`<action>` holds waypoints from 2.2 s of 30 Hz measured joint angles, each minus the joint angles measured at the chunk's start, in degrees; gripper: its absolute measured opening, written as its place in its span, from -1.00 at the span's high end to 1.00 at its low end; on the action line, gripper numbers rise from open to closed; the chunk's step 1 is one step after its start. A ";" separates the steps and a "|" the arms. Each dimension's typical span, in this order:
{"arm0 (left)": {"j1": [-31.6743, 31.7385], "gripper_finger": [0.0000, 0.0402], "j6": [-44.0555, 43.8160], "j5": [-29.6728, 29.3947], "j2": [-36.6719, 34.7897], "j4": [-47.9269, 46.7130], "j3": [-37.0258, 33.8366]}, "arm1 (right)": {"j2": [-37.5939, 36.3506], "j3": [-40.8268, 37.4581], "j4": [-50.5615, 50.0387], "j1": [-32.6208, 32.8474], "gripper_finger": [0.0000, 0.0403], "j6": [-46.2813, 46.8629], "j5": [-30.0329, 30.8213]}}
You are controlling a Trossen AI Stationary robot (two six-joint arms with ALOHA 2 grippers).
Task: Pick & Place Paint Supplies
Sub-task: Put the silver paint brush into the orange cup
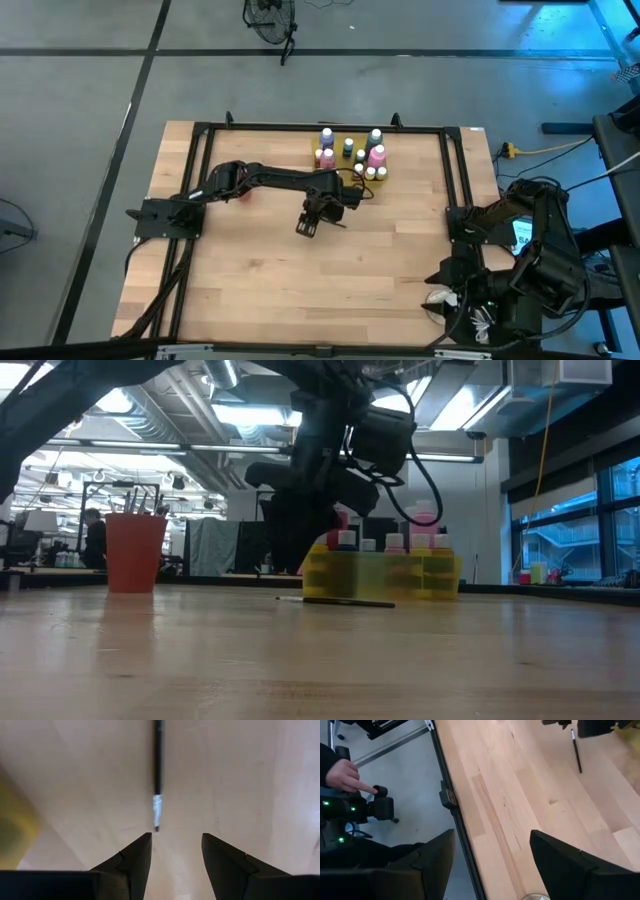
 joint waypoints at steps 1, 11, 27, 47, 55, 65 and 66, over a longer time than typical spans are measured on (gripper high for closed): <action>-0.06 0.16 0.35 0.10 0.00 0.02 0.00 | 0.00 0.00 0.00 0.00 -0.29 0.00 0.33; 0.88 0.16 1.25 -0.42 -0.02 2.90 -0.03 | 0.15 -0.02 0.00 0.00 -0.29 -0.04 0.61; 0.12 0.16 -0.19 0.87 -0.09 8.65 -7.52 | 0.17 -0.02 0.00 -0.08 -0.29 -1.31 1.68; 0.06 0.29 -0.49 0.63 -1.24 15.50 -14.84 | 0.20 -0.02 0.02 -0.47 -0.30 -1.10 1.61; 0.31 0.57 0.99 0.55 -1.25 15.74 -14.84 | 0.20 -0.02 0.50 -0.85 -0.30 -0.86 1.55; 0.31 0.97 1.45 0.04 -1.25 15.87 -14.84 | 0.20 -0.02 1.02 -0.85 -0.30 0.44 1.42; 0.31 0.97 1.45 0.06 -1.25 15.87 -14.84 | 0.20 -0.02 1.13 -0.85 -0.30 0.44 1.42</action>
